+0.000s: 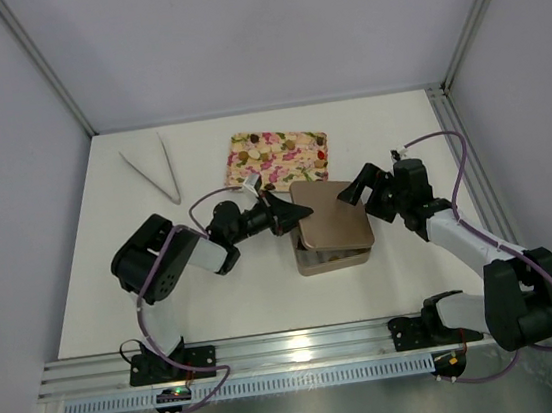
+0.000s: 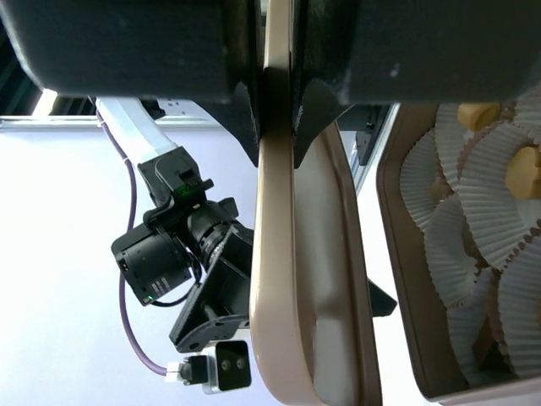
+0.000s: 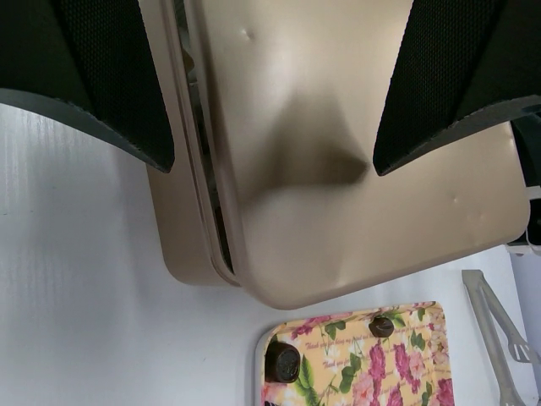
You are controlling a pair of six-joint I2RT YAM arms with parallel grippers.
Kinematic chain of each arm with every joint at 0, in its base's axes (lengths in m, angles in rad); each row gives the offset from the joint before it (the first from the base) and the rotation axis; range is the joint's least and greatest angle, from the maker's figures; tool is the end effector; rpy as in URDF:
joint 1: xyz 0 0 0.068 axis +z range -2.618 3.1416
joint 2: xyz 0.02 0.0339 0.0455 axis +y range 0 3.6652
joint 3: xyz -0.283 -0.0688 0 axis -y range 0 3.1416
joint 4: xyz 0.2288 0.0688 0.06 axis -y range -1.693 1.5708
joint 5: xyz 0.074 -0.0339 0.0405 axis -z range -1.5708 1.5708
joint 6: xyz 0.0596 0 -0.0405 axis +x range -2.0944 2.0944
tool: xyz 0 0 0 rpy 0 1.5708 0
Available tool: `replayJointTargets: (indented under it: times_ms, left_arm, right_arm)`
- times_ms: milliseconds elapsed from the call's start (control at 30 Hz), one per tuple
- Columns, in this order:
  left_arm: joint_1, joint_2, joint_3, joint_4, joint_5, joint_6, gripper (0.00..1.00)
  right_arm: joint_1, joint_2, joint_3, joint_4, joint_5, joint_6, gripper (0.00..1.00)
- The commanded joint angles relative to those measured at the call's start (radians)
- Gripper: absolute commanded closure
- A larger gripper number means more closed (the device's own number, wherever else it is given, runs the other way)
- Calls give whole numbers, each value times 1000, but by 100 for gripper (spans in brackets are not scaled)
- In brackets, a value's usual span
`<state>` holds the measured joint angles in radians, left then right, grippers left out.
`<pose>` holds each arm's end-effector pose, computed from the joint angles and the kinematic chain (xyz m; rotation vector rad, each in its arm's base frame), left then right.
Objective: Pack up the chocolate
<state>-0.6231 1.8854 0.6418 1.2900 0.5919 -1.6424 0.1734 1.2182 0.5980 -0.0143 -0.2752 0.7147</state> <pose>0.2740 -0.2378 0.1910 -0.4056 1.9957 -2.0911 0.2426 0.0589 0.2171 0.4575 2.2481 0.7833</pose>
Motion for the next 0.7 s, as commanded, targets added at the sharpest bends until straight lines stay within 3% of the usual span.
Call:
replayJointTargets:
  times_ms: [0,667]
  left_arm:
    - [-4,27,36,258,3,3,100]
    - [-6,80,1,256,3,30,100]
  right_arm:
    - [6,-2,14,43,16,11,0]
    - [6,27,-15,57,11,-6,0]
